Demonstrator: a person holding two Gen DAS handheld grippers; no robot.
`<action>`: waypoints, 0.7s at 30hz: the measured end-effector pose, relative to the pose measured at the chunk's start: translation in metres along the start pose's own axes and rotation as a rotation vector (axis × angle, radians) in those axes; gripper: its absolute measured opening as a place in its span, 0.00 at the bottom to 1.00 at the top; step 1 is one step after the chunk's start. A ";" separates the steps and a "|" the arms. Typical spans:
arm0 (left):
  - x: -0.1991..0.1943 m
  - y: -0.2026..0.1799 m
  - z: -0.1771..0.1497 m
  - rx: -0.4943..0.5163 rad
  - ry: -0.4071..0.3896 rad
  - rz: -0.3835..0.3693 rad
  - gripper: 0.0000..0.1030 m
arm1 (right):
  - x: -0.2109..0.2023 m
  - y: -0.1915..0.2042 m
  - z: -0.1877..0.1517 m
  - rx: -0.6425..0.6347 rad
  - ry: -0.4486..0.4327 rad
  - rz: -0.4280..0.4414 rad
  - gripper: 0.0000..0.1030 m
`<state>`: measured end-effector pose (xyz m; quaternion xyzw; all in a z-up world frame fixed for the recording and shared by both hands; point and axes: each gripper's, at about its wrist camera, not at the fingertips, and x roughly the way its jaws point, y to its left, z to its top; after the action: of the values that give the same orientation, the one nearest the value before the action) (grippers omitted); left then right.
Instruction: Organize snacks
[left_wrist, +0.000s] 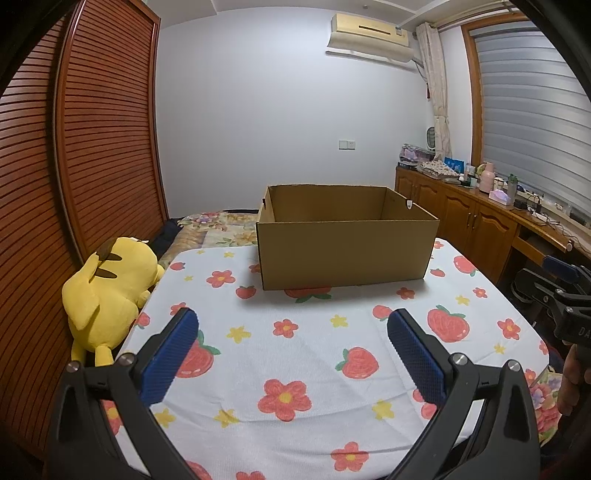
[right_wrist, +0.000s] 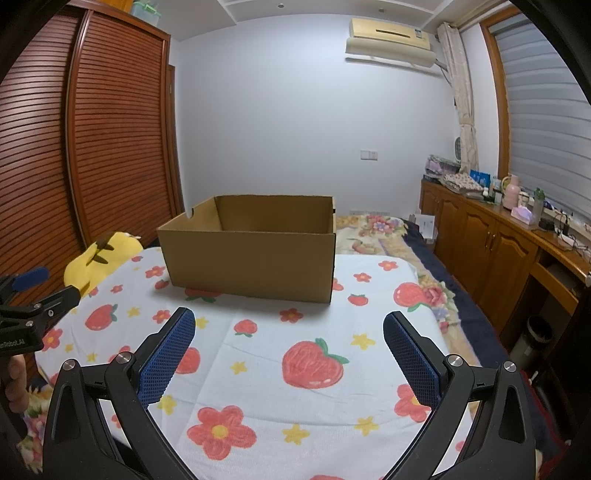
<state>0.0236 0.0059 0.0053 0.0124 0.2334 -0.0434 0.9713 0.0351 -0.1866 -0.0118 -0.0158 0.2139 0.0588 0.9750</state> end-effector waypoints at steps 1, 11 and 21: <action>-0.001 0.000 0.000 -0.001 0.000 0.000 1.00 | 0.000 0.000 0.000 -0.001 0.001 0.000 1.00; -0.005 -0.003 0.002 0.004 -0.009 0.003 1.00 | 0.000 0.000 0.000 0.000 0.000 0.002 1.00; -0.005 -0.003 0.002 0.003 -0.009 0.002 1.00 | 0.000 0.000 0.000 0.002 0.000 0.002 1.00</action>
<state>0.0201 0.0032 0.0090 0.0139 0.2288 -0.0427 0.9724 0.0351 -0.1869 -0.0113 -0.0147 0.2140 0.0597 0.9749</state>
